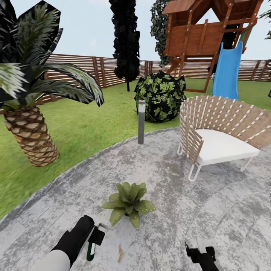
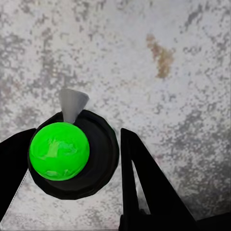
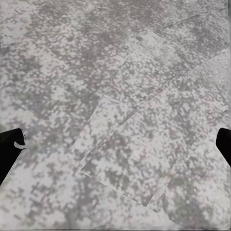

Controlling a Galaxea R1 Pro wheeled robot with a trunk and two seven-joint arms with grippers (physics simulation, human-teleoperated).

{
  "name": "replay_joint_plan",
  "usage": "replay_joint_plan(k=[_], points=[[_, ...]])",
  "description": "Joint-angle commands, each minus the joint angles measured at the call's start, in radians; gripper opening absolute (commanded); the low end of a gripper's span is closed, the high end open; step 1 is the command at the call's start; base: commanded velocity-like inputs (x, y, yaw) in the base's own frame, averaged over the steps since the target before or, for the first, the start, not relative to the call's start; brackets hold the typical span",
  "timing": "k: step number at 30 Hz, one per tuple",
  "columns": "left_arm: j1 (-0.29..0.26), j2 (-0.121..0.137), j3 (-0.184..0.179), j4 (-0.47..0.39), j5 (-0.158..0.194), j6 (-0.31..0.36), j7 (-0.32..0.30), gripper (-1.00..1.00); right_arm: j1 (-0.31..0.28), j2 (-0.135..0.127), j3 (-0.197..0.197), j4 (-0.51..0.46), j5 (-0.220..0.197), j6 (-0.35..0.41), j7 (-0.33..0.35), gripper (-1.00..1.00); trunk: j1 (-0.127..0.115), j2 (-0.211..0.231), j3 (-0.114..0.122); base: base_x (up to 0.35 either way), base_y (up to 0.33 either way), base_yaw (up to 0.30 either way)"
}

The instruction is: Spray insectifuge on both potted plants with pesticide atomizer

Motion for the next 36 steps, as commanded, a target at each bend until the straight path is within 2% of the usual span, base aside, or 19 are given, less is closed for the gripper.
replay_joint_plan(k=[1,12,17,21,22,24,26,30,36], points=[[0.0,0.0,-0.001,0.003,-0.011,0.003,-0.008,-1.0,-0.001,0.0,0.009,0.001,-0.007,-0.003,-0.004,1.0,0.0,0.0,0.0,0.0,0.294,-0.242],[-0.001,-0.002,-0.001,0.011,-0.012,0.003,-0.008,-1.0,-0.001,0.0,0.009,0.001,-0.007,-0.003,-0.004,1.0,0.0,0.0,0.007,0.0,0.269,-0.243],[0.0,-0.002,-0.001,0.011,-0.012,0.003,-0.009,-1.0,-0.001,0.0,0.009,0.001,-0.007,-0.003,-0.004,1.0,0.0,0.0,0.009,0.0,0.025,-0.244],[0.003,0.009,-0.001,0.033,-0.013,0.003,-0.009,-1.0,-0.001,0.0,0.009,0.001,-0.007,-0.003,-0.004,1.0,0.0,0.0,0.011,0.0,0.001,-0.237],[0.003,0.013,-0.001,0.041,-0.019,0.003,-0.009,-1.0,-0.001,0.0,0.009,0.001,-0.007,-0.003,-0.004,1.0,0.0,0.0,0.012,0.0,0.0,-0.15],[0.003,0.023,0.0,0.057,-0.068,0.003,-0.01,-1.0,-0.001,0.0,0.009,0.001,-0.007,-0.003,-0.004,1.0,0.0,0.0,0.012,0.0,0.0,-0.043],[0.003,0.023,0.0,0.059,-0.083,0.004,-0.01,-1.0,-0.001,0.0,0.008,0.001,-0.007,-0.003,-0.004,1.0,0.0,0.0,0.012,0.0,0.0,-0.012],[0.003,0.022,0.0,0.06,-0.089,0.003,-0.012,-1.0,-0.001,0.0,0.008,0.001,-0.007,-0.003,-0.005,1.0,0.0,0.0,0.012,0.0,0.07,-0.002],[0.003,0.018,-0.001,0.06,-0.086,0.001,-0.019,-1.0,-0.001,0.0,0.009,0.001,-0.007,-0.003,-0.005,1.0,0.0,0.0,0.012,0.0,0.277,0.0]])
